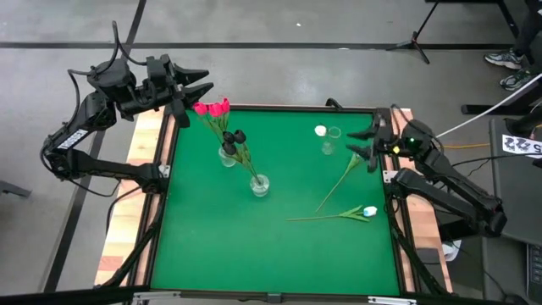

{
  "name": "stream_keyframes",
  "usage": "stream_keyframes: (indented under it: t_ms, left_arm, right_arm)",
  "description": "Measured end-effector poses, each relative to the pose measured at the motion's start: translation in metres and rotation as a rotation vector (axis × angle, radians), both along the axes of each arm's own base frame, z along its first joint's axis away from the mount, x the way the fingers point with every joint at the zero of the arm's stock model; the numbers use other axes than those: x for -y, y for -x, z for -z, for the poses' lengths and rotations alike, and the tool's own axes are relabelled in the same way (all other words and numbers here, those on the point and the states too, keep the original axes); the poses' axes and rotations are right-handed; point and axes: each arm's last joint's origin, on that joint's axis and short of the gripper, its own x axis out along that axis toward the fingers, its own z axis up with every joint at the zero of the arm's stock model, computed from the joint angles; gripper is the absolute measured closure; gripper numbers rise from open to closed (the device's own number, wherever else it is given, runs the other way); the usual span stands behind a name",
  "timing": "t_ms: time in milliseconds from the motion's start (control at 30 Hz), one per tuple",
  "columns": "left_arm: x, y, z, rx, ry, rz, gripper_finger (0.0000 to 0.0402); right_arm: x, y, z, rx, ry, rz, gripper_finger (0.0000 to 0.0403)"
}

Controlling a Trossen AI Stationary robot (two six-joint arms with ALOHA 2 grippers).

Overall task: Sort flowers into vase by color
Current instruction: Put the top white tulip into the top right transparent vase

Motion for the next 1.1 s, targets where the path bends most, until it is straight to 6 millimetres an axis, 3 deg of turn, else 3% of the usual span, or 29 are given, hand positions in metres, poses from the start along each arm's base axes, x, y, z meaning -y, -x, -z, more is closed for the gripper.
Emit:
stream_keyframes:
  t_ms: [233,467,600,900,1100]
  left_arm:
    - [0.0,0.0,0.0,-0.004,0.001,0.0,0.022]
    - [-0.001,-0.004,0.005,-0.038,0.022,0.0,0.022]
    - [-0.003,-0.008,0.007,-0.045,0.035,0.001,0.022]
    - [-0.005,-0.014,0.015,-0.064,0.059,0.001,0.022]
    - [-0.005,-0.013,0.015,-0.065,0.058,0.001,0.022]
  right_arm:
    - [-0.018,0.01,0.018,-0.278,-0.191,-0.189,0.0221]
    - [-0.033,0.011,0.01,-0.488,-0.142,-0.248,0.0221]
    - [-0.036,-0.003,0.003,-0.588,-0.036,-0.288,0.0221]
    - [-0.044,-0.045,0.014,-0.951,0.184,-0.436,0.0221]
    - [-0.042,-0.063,0.016,-1.055,0.281,-0.505,0.0221]
